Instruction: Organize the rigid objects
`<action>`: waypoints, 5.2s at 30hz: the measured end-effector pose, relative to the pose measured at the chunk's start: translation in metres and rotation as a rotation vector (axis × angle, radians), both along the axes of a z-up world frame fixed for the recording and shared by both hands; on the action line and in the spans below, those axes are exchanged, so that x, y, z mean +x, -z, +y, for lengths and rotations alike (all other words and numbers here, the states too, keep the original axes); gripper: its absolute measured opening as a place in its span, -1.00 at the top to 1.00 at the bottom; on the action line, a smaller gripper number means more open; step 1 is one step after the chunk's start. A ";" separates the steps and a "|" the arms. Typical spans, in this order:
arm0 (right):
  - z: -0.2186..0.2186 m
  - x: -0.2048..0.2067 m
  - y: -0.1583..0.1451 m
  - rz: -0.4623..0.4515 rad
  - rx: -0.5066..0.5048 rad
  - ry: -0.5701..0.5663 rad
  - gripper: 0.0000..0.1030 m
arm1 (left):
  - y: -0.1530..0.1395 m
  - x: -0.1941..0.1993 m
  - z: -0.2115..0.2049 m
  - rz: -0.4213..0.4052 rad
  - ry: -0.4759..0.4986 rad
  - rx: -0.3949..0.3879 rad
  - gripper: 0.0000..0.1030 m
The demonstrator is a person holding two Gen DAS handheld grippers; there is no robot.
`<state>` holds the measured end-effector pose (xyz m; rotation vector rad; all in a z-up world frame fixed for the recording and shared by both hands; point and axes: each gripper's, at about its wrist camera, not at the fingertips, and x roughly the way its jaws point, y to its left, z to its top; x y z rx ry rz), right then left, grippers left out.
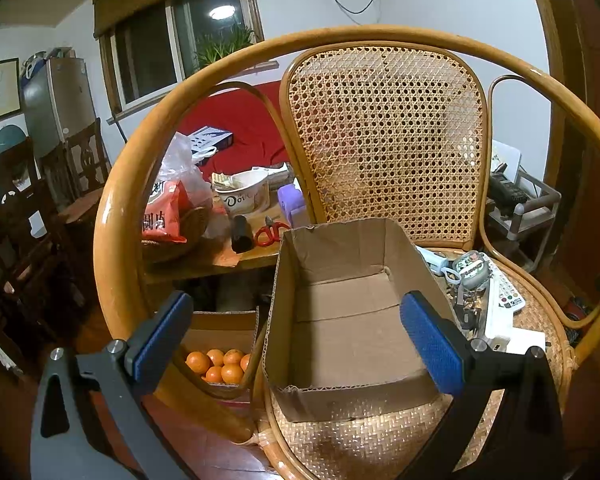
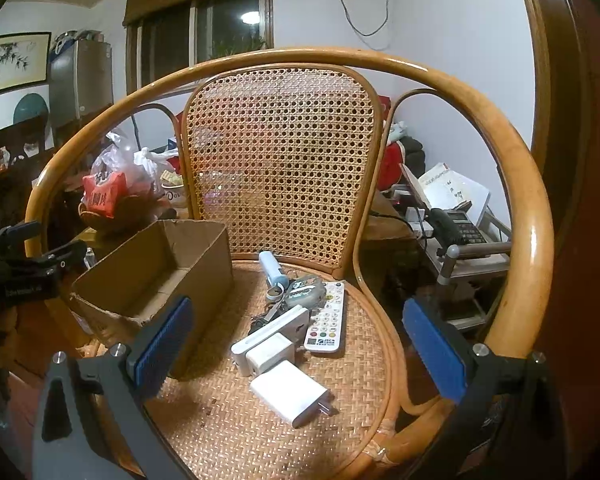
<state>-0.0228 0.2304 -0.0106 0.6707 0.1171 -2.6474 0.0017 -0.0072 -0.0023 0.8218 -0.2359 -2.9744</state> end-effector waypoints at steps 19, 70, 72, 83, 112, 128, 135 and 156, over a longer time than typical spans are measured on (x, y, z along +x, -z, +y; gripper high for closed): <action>0.000 -0.001 0.000 0.006 0.015 0.010 -1.00 | 0.001 0.001 0.001 -0.009 0.003 -0.011 -0.99; -0.004 0.002 0.000 0.007 0.018 -0.026 -1.00 | 0.003 0.001 0.009 -0.028 0.031 -0.066 -0.99; -0.004 0.001 0.000 0.003 0.019 -0.028 -1.00 | 0.004 0.001 0.009 -0.032 0.031 -0.064 -0.99; -0.014 -0.007 0.005 -0.035 0.036 -0.057 -1.00 | 0.002 -0.021 0.016 -0.078 0.069 -0.072 -0.99; -0.037 -0.058 0.048 -0.257 0.150 -0.082 -1.00 | 0.048 -0.138 0.000 -0.422 0.035 -0.021 -0.99; -0.041 -0.068 0.081 -0.337 0.251 -0.126 -1.00 | 0.083 -0.154 -0.029 -0.625 -0.027 0.050 -0.86; -0.043 -0.073 0.093 -0.407 0.233 -0.150 -1.00 | 0.090 -0.156 -0.047 -0.642 -0.082 0.155 0.41; -0.062 -0.082 0.129 -0.452 0.365 -0.207 -0.44 | 0.088 -0.153 -0.050 -0.556 -0.044 0.121 0.93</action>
